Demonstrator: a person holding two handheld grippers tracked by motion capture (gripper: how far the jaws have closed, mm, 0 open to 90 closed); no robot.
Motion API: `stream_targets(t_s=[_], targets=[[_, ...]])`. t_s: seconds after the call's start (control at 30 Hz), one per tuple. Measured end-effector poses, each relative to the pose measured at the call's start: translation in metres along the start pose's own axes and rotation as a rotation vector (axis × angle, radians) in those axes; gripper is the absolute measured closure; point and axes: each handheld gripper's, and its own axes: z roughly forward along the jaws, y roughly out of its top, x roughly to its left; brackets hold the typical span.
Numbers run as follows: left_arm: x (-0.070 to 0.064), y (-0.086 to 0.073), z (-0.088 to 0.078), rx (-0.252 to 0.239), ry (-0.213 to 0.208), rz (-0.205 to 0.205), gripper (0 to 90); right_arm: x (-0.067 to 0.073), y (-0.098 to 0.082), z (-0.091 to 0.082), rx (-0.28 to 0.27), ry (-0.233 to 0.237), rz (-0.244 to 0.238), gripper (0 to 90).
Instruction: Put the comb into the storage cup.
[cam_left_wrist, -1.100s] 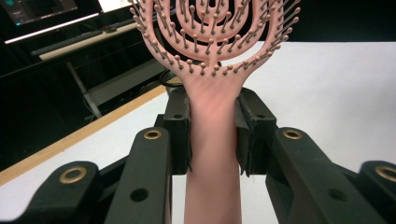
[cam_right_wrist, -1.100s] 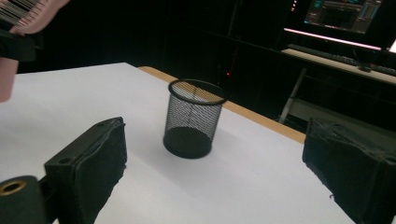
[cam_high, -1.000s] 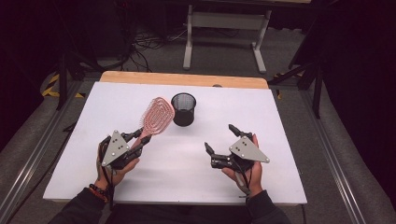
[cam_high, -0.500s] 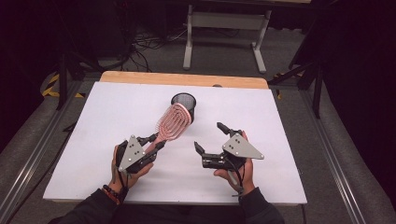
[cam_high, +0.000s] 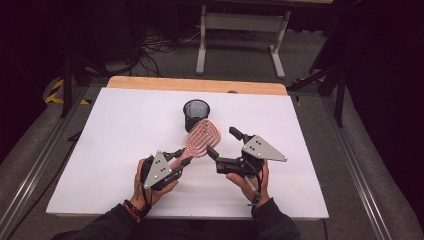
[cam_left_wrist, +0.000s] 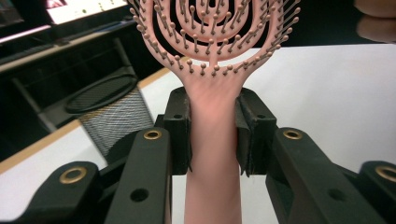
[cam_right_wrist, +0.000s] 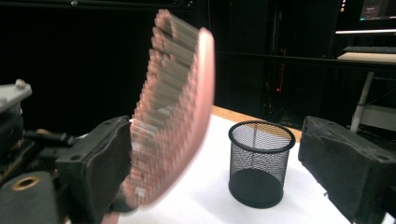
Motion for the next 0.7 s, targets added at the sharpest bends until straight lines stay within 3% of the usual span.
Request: stream_targets(t_s=[0.2, 0.33, 0.43, 0.57, 0.7], targets=[[-0.010, 0.000, 0.006, 0.004, -0.021, 0.028, 69.6, 0.002, 0.000, 0.001, 0.006, 0.029, 0.011, 15.7], [-0.013, -0.002, 0.010, 0.023, -0.026, 0.049, 69.5, 0.004, -0.001, 0.000, -0.002, 0.050, 0.018, 28.2], [-0.013, -0.006, 0.013, 0.039, -0.028, 0.041, 69.6, 0.005, -0.005, -0.001, -0.005, 0.109, 0.065, 41.4], [-0.013, -0.009, 0.016, 0.065, -0.024, 0.056, 69.7, 0.003, -0.009, -0.002, -0.009, 0.116, 0.120, 59.3], [-0.016, -0.010, 0.019, 0.108, -0.007, 0.083, 69.6, -0.001, -0.014, -0.003, -0.001, 0.143, 0.170, 62.3]])
